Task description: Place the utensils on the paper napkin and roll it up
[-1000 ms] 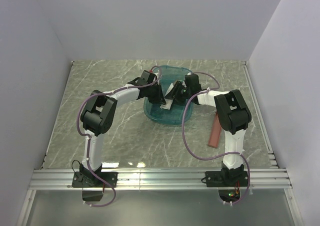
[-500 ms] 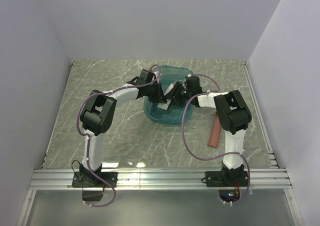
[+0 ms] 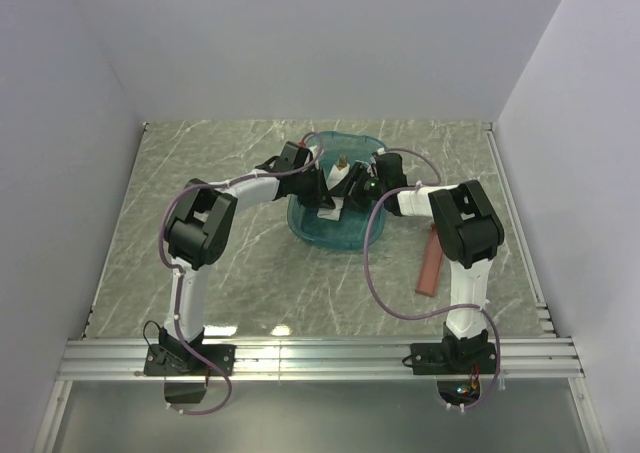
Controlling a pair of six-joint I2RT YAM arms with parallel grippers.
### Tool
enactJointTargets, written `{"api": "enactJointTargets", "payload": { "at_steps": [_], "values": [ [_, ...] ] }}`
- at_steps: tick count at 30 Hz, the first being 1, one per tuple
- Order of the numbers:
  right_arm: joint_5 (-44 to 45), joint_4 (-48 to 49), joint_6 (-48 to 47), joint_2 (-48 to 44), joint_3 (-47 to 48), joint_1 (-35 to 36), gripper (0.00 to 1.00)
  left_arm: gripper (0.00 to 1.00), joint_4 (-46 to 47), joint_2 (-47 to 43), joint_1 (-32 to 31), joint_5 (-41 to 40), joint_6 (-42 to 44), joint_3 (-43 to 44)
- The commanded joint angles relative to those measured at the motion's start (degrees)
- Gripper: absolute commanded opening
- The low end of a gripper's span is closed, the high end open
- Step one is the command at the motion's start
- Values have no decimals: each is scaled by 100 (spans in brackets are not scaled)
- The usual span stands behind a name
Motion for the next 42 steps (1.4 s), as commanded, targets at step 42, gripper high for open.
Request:
{"api": "enactJointTargets", "payload": {
  "at_steps": [42],
  "values": [
    [925,-1724,-1013,-932,235,-110,51,13,231,311,32,190,-97,198]
  ]
}}
